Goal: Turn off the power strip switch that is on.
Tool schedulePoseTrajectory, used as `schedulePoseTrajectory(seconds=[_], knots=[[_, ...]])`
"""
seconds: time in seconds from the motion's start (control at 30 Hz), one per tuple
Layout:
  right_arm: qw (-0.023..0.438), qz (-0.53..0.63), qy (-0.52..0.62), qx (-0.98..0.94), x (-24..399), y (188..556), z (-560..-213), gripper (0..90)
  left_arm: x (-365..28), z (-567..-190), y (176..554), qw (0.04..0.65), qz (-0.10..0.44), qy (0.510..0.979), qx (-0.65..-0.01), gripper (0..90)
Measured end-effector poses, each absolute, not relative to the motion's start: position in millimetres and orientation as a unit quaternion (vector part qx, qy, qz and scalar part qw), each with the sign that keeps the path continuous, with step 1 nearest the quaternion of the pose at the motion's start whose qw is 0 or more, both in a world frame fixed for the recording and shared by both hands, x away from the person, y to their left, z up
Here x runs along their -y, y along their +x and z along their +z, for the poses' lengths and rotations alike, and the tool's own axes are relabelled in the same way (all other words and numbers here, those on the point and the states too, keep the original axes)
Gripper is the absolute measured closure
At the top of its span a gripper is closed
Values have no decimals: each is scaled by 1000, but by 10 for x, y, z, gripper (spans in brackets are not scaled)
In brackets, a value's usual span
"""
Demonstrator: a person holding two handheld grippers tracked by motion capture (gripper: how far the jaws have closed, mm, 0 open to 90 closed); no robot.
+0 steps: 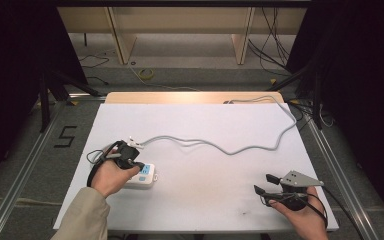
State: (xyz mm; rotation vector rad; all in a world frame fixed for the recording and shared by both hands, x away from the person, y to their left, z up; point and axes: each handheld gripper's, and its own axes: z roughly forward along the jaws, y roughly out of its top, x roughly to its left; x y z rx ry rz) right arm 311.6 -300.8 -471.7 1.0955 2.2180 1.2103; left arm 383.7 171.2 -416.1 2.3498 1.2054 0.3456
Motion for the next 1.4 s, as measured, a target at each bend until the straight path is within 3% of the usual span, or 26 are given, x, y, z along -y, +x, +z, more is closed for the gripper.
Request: schedulePoseTrajectory(seconds=[1.4], knots=[[192, 430, 391, -791, 3008, 3117, -4719, 383, -1663, -4264, 3954, 203, 103, 868, -441, 895]])
